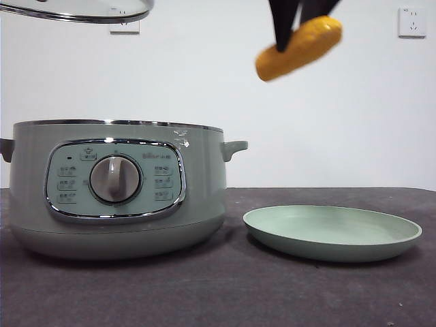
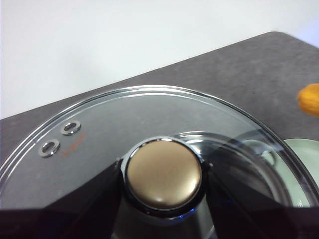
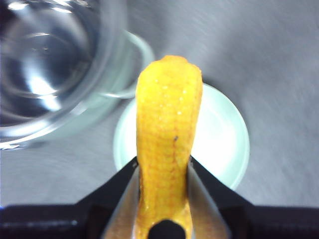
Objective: Take the corn out from the steamer,put the corn on the plate,close the lid
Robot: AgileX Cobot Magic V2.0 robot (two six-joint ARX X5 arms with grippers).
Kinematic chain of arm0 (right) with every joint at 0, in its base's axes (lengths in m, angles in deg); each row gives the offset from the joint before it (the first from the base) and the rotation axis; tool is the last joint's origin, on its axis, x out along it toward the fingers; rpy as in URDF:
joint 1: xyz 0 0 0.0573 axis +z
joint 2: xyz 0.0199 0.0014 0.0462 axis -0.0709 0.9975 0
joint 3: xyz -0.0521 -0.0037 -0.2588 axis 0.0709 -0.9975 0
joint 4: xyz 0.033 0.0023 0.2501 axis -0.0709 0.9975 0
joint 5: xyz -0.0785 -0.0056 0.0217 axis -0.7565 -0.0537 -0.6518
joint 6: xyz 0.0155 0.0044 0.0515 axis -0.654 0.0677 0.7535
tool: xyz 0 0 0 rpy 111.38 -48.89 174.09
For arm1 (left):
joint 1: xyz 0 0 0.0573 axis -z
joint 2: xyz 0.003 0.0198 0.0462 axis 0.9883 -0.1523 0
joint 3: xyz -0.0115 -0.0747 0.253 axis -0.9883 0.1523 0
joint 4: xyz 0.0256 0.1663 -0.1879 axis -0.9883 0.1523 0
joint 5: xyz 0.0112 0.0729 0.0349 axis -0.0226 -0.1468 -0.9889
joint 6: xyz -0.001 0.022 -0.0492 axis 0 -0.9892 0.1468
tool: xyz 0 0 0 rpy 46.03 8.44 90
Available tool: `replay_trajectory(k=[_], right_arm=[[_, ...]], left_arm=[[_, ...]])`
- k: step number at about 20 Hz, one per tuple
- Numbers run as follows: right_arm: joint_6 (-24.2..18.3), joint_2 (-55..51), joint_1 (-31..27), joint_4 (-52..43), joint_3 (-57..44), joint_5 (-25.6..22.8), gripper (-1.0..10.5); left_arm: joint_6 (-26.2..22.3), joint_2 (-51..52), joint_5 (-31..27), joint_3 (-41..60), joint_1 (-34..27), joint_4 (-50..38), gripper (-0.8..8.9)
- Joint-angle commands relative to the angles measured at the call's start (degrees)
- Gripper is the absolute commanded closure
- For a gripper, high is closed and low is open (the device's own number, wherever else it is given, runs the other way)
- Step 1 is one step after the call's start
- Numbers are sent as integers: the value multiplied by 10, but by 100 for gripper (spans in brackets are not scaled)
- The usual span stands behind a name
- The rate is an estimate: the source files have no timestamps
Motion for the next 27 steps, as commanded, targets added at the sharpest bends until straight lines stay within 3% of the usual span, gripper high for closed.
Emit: replay_trajectory(k=[1, 5, 15, 23, 27], right_arm=[[19, 6, -19, 11, -30, -1, 959], [28, 6, -26, -10, -114, -2, 959], [43, 0, -17, -311, -372, -19, 959], [46, 0, -25, -388, -444, -31, 958], [46, 0, -29, -388, -448, -31, 838]], left_arm=[[0, 5, -1, -8, 2, -37, 822], [-1, 5, -1, -8, 1, -41, 822], [-1, -3, -1, -8, 1, -45, 822], [-1, -3, -1, -8, 1, -47, 822], [-1, -3, -1, -8, 1, -47, 822]])
